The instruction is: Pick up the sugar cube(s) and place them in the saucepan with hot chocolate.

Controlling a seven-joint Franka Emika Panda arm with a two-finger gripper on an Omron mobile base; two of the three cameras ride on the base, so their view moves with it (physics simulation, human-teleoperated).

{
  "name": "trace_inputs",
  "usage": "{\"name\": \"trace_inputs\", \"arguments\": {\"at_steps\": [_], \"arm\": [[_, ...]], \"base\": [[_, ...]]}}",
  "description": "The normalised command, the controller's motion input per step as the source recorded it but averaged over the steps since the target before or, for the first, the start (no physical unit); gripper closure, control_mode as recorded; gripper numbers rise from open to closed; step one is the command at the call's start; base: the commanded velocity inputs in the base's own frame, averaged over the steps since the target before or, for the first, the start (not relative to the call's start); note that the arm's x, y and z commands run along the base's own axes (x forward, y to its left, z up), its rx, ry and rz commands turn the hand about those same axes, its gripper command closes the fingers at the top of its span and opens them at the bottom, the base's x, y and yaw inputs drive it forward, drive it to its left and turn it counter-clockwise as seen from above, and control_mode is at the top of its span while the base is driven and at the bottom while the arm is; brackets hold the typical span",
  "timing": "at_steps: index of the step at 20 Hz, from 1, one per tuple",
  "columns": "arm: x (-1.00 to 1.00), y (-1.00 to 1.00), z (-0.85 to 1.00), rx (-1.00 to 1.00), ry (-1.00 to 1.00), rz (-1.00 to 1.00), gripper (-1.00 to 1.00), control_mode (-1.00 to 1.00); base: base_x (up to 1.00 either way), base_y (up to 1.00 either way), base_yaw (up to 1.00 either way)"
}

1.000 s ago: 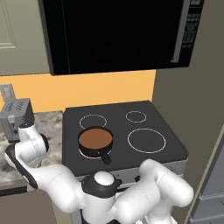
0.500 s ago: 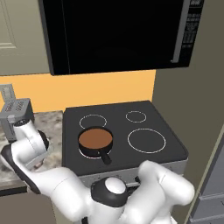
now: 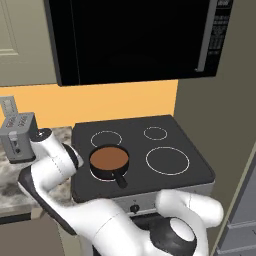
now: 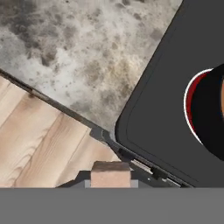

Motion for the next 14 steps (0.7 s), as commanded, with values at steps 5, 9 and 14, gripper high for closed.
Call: {"name": "trace_inputs", "arguments": {"at_steps": [5,9,14], "arm": [[-0.01,-0.96,0.71,0.0,-0.06,-0.25,1.0,-1.0],[-0.03,-1.0,0.58,0.0,-0.03,-0.21,1.0,-1.0],[0.01,-1.0,0.42,0.0,0.0,-0.22,1.0,-1.0]], "base": [[0.0,0.0,0.0],[0.0,0.0,0.0],[0.0,0.0,0.0]]}}
